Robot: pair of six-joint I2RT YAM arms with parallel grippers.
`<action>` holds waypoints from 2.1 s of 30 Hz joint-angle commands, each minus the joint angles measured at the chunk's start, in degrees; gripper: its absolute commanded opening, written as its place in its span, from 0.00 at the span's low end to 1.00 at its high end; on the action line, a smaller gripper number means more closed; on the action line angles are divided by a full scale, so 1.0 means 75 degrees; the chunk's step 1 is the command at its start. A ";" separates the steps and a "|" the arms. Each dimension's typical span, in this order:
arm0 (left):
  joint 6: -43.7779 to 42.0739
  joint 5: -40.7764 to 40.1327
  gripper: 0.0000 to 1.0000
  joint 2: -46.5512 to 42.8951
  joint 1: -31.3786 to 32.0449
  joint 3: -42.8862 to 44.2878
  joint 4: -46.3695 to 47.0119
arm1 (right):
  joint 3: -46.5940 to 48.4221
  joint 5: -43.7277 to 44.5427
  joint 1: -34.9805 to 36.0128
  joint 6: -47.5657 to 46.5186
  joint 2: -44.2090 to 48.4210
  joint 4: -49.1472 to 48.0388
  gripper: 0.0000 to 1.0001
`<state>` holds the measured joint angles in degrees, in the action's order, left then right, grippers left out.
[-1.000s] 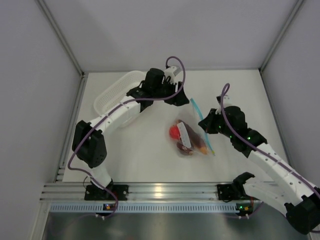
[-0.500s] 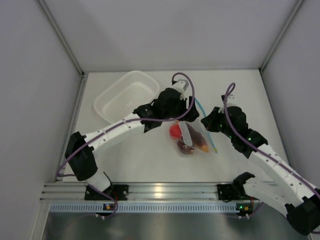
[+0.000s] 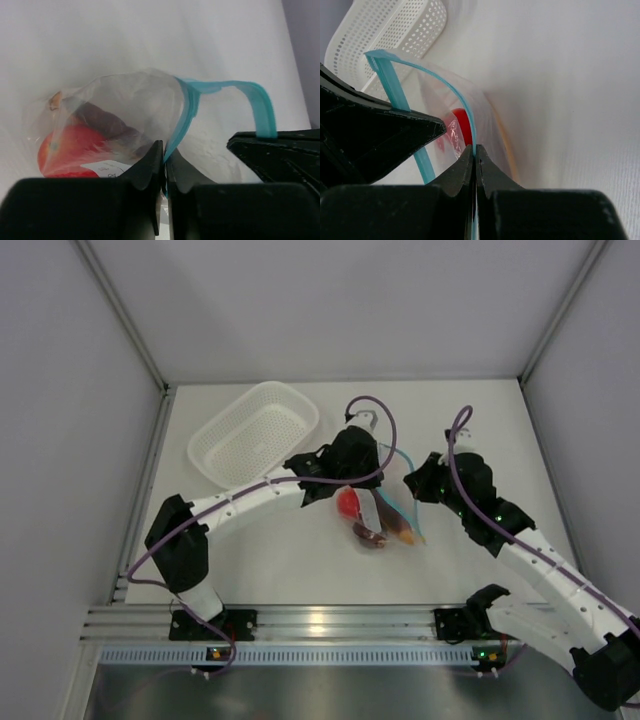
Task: Open the zip-top bag and remove the fake food
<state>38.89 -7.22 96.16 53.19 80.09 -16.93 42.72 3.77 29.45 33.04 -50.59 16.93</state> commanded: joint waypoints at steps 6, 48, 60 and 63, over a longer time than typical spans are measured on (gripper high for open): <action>-0.0837 -0.1274 0.00 -0.0130 -0.0247 0.1190 -0.1830 | 0.0163 0.1628 -0.0013 -0.0888 0.0171 0.0542 0.00; -0.0276 -0.0607 0.00 -0.0774 -0.0647 0.1649 -0.3028 | 0.2345 -0.1535 0.1204 -0.1816 -0.0789 0.1494 0.25; -0.0241 -0.0513 0.00 -0.1137 -0.0635 0.1286 -0.3051 | 0.1150 0.0515 0.2143 -0.0610 -0.1775 -0.0462 0.24; -0.0217 -0.0502 0.00 -0.1278 -0.0635 0.1110 -0.3040 | 0.0891 0.0798 0.2213 -0.0398 -0.1915 -0.0721 0.25</action>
<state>36.38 -11.33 90.21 48.21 89.49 -42.48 50.24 4.60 44.64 26.57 -64.47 18.90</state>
